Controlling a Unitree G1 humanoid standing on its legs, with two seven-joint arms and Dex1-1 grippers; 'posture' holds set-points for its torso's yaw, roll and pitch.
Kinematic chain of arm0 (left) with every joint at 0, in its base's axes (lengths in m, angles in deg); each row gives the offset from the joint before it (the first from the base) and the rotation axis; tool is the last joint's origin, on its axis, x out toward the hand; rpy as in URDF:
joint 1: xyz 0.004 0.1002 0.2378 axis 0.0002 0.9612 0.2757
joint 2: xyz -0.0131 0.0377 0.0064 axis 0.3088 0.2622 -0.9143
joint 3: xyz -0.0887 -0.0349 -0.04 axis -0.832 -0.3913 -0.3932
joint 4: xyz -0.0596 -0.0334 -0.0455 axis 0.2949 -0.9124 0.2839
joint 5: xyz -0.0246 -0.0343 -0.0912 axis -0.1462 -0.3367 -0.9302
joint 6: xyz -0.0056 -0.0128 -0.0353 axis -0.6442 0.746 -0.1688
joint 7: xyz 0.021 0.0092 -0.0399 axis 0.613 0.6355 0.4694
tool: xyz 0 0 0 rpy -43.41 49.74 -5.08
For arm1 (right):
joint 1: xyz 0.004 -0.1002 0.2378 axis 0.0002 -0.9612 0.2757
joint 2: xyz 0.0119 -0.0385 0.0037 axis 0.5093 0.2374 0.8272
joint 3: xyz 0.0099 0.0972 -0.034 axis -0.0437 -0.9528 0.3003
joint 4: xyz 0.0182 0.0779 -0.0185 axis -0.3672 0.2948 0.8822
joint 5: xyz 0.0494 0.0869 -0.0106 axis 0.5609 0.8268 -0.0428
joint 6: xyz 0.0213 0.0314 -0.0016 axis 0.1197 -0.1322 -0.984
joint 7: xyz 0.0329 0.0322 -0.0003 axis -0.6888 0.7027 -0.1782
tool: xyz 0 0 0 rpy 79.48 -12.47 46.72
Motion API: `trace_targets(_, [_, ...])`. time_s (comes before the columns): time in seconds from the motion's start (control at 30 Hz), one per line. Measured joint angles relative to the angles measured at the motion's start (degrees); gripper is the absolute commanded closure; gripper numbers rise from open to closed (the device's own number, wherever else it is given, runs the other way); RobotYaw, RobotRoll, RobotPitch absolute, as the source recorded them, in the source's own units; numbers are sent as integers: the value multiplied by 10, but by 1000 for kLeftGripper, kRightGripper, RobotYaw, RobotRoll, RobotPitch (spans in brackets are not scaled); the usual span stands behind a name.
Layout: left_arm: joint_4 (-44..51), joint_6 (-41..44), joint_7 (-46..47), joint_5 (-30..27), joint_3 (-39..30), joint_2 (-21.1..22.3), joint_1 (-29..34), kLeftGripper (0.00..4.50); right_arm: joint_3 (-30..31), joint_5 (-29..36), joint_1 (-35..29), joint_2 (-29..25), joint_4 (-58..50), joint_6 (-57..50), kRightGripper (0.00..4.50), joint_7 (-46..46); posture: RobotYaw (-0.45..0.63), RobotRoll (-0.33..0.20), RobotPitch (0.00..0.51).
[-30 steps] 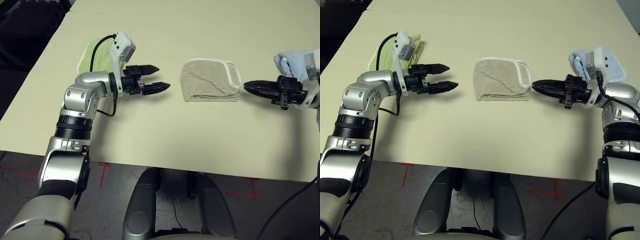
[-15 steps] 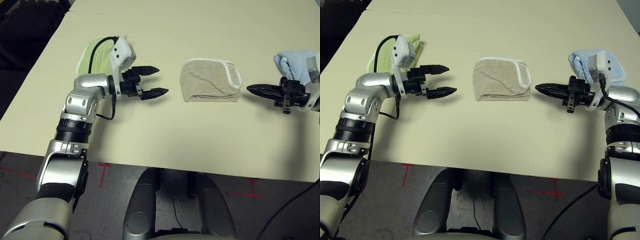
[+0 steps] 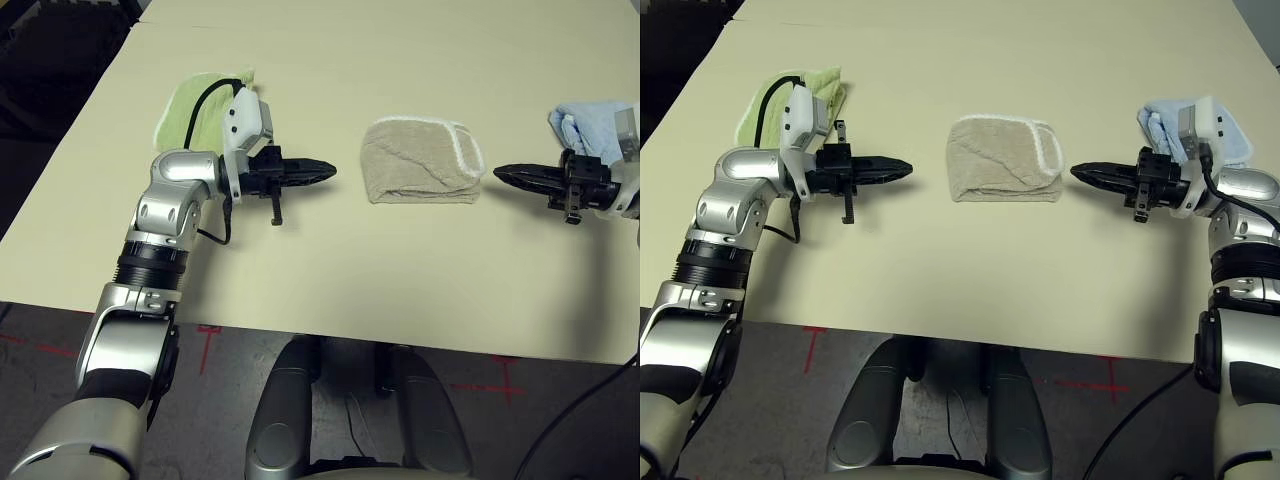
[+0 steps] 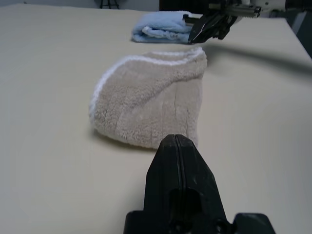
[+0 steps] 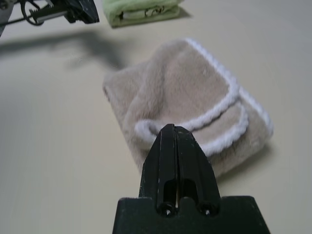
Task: Fold the towel and set it aside.
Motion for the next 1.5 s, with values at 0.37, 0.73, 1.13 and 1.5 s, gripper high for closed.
trace_targets(0.37, [-116, -26, 33, 30, 18, -89, -96, 4464, 27, -30, 60, 89, 7, -1, 4500, 65, 55, 0, 342])
trace_targets(0.73, [-178, -51, 37, 61, 41, -141, -115, 4464, 37, -64, 51, 81, 26, 22, 4500, 73, 54, 0, 348])
trace_targets(1.13, [-264, -67, 84, 105, 47, -183, -138, 4464, 39, -78, 14, 44, 26, 34, 4500, 75, 35, 0, 352])
trace_targets(1.5, [-369, -83, 144, 159, 59, -196, -167, 4464, 64, -121, 12, 57, 43, 74, 4500, 127, 35, 0, 348])
